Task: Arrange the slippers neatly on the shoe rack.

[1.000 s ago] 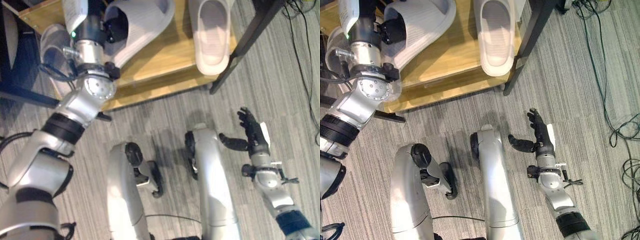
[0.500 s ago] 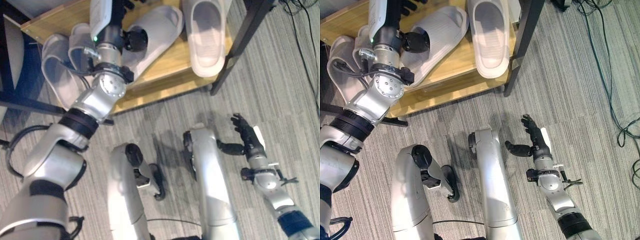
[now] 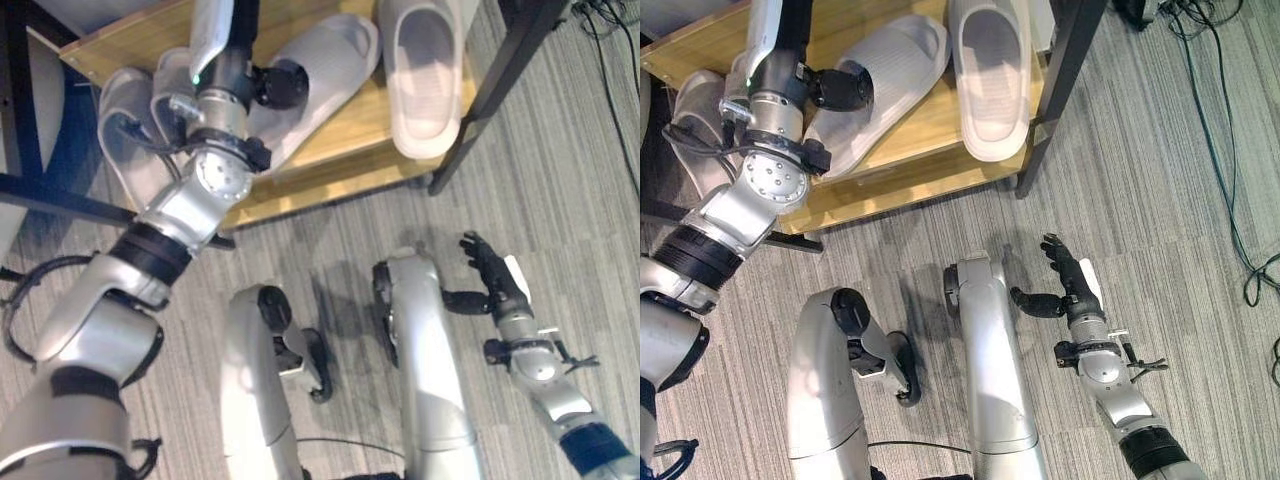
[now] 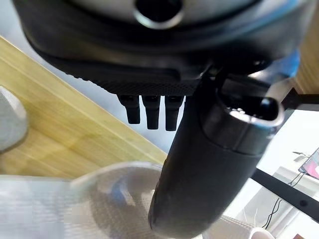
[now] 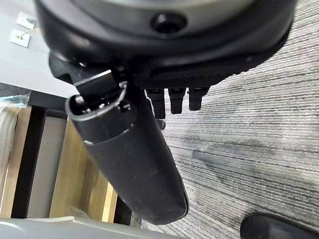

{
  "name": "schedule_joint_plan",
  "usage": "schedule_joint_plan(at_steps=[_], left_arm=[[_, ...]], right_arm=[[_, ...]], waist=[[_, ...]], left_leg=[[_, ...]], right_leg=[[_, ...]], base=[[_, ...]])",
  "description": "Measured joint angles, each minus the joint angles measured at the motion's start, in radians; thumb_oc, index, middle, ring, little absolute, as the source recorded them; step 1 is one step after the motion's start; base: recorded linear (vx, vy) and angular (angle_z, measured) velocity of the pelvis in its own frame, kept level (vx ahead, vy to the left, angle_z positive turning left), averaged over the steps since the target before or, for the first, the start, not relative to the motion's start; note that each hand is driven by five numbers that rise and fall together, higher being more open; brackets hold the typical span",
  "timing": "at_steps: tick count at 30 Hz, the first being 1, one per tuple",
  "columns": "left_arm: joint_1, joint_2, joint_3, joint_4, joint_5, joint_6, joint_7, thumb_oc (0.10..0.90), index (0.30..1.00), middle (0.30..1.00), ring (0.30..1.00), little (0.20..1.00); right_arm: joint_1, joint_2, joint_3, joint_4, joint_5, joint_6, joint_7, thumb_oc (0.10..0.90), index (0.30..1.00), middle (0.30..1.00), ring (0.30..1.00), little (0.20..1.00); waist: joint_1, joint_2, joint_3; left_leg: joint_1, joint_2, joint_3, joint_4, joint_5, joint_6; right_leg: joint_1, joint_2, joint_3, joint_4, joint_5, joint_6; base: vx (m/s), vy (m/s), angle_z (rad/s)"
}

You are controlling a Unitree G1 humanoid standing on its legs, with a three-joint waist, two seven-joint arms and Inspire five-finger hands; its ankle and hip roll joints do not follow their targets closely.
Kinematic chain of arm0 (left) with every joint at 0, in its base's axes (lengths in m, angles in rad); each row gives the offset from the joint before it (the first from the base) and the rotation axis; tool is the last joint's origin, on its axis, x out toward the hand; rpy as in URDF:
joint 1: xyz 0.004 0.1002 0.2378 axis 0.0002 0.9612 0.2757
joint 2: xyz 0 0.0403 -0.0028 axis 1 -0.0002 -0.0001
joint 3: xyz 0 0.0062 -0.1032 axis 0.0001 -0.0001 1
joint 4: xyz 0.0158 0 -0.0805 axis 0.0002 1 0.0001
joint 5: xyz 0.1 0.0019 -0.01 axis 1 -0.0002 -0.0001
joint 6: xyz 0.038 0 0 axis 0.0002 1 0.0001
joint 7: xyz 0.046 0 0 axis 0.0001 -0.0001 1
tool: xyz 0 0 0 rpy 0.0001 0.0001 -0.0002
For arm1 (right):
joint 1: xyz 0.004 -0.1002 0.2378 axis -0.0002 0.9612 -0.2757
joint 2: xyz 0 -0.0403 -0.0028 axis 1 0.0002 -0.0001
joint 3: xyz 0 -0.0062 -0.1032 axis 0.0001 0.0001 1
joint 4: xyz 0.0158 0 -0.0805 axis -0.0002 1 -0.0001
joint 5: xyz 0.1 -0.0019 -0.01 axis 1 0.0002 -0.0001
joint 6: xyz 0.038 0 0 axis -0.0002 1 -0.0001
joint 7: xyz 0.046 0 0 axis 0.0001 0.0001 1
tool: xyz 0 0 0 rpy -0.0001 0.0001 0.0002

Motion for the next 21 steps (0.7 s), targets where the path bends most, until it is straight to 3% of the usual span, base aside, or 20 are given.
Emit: schedule_joint_plan(at_steps=[11, 21], left_arm=[[0.159, 0.08, 0.054, -0.174, -0.012, -0.027, -0.043, 0.8, 0.9, 0.9, 0.9, 0.9], [0.235, 0.153, 0.075, -0.262, -0.24, -0.067, -0.139, 0.8, 0.9, 0.9, 0.9, 0.9]], right_arm=[[0.023, -0.001, -0.002, -0.001, -0.02, 0.001, 0.019, 0.8, 0.9, 0.9, 0.9, 0.9], [0.036, -0.002, -0.002, -0.001, -0.038, 0.018, 0.03, 0.8, 0.9, 0.9, 0.9, 0.9]], waist=[[0.01, -0.001, 0.0], [0.018, -0.001, 0.0]], left_leg=[[-0.001, -0.018, 0.0, 0.006, -0.008, -0.005], [-0.002, -0.033, -0.002, 0.029, -0.012, -0.005]], right_leg=[[0.005, -0.018, 0.006, 0.02, -0.024, 0.001], [0.011, -0.034, 0.009, 0.05, -0.044, -0.002]], base=[[0.01, -0.001, 0.05], [0.0, -0.011, 0.05]])
